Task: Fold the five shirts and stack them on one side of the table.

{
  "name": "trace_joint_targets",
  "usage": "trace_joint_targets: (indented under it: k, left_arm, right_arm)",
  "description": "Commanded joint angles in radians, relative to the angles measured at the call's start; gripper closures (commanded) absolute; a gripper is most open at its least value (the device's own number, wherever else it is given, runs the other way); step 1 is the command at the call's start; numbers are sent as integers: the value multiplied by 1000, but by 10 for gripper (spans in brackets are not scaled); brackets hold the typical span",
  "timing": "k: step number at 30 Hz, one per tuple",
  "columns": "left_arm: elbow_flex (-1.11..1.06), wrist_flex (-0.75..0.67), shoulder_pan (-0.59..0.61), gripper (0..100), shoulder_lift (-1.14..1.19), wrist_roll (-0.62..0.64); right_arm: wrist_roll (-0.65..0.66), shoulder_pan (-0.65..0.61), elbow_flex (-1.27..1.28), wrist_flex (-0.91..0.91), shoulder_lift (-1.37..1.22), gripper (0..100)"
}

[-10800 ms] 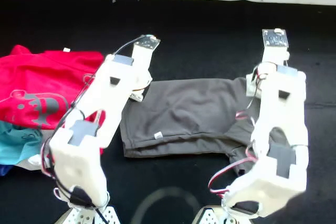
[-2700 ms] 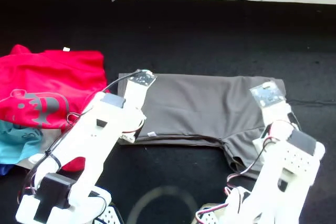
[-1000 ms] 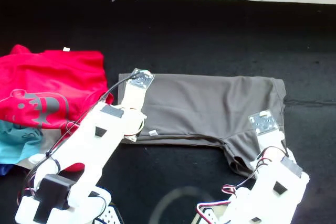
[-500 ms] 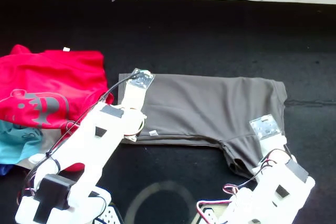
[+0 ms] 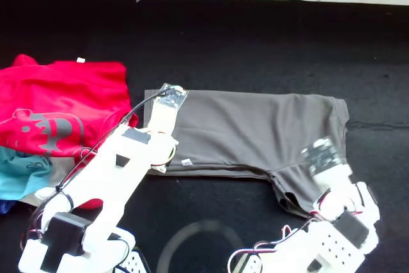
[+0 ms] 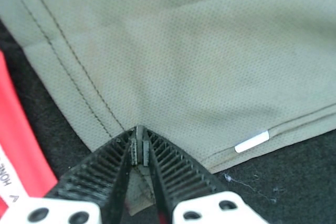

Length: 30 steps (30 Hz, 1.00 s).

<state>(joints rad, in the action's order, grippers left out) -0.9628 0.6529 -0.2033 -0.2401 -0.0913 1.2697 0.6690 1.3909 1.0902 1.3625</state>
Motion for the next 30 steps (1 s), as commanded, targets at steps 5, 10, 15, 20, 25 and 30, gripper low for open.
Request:
trace_joint_targets:
  k: [5, 10, 15, 20, 25, 30]
  left_arm:
    - [-1, -9, 13, 992, 1, -3]
    - [-1, -9, 13, 992, 1, -3]
    - [-1, -9, 13, 992, 1, -3]
    - [-1, -9, 13, 992, 1, -3]
    - [-1, -9, 13, 992, 1, -3]
    - [-1, -9, 13, 992, 1, -3]
  right_arm:
    - [244, 25, 133, 47, 150, 773]
    - [245, 24, 182, 62, 213, 774]
    - [233, -15, 114, 255, 259, 774]
    - [-14, -134, -62, 400, 209, 775]
    - [-155, -237, -237, 464, -53, 775]
    - [-176, -265, -404, 561, -364, 775]
